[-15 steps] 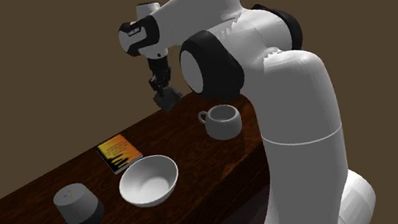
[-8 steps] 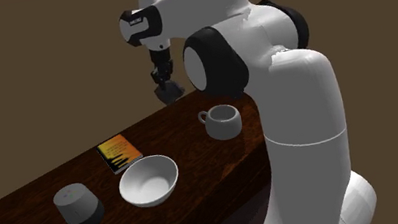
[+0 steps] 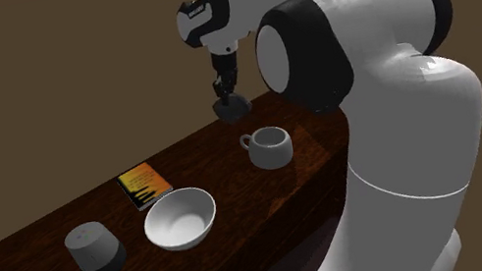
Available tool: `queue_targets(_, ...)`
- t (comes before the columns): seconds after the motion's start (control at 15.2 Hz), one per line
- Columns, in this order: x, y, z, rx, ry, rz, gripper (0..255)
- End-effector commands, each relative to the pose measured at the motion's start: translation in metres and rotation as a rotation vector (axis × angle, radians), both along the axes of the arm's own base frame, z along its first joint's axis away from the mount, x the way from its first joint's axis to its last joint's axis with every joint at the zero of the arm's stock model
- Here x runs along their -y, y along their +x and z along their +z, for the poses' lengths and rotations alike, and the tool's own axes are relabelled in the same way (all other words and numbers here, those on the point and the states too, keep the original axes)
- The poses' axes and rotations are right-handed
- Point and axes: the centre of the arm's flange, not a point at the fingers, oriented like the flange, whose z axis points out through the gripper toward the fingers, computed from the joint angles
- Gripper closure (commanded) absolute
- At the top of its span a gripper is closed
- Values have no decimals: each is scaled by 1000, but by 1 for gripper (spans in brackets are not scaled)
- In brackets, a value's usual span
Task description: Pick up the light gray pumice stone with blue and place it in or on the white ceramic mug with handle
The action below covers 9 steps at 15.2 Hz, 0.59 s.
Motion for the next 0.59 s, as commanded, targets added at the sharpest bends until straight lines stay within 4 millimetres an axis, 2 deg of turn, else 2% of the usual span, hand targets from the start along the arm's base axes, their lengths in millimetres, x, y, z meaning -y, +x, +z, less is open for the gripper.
queue_targets(0.0, 19, -17, 3, 1, 1, 1, 255)
queue_targets(0.4, 77, -73, 12, 1, 1, 1, 255)
queue_targets(0.53, 77, -73, 1, 1, 1, 1, 255)
